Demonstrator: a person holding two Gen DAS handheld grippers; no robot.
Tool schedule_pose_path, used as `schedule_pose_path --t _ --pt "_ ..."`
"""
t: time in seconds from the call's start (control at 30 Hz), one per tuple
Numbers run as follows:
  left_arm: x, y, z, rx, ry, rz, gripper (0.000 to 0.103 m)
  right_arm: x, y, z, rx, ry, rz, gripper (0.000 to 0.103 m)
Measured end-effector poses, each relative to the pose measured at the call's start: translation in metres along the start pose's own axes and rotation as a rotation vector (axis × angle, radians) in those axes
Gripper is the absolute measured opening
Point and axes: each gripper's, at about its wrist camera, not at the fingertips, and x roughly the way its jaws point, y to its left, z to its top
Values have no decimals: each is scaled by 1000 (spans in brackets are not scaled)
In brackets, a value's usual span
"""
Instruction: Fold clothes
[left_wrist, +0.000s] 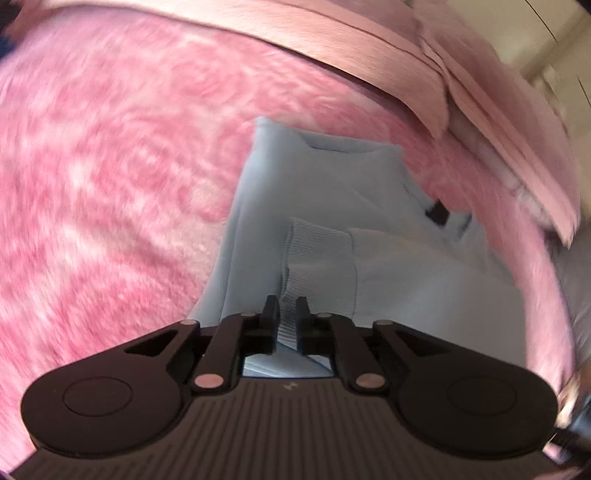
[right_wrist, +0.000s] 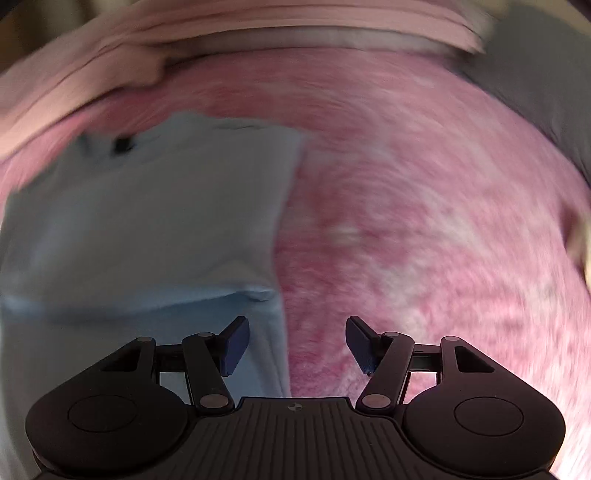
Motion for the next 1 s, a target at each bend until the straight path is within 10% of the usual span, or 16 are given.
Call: schedule_pose_path --t 0.07,0.17,0.73,1.0 --pt "-1 -1 2 23 -4 -2 0 6 11 -1 -101 -18 4 61" --pt "-5 -7 7 86 -25 18 0 16 18 2 -168 -58 5 14" --pt "-1 -17 19 219 -49 138 1 -7 -14 23 118 10 78 15" --pt "12 -35 31 308 -58 166 4 36 17 26 -49 53 68 17"
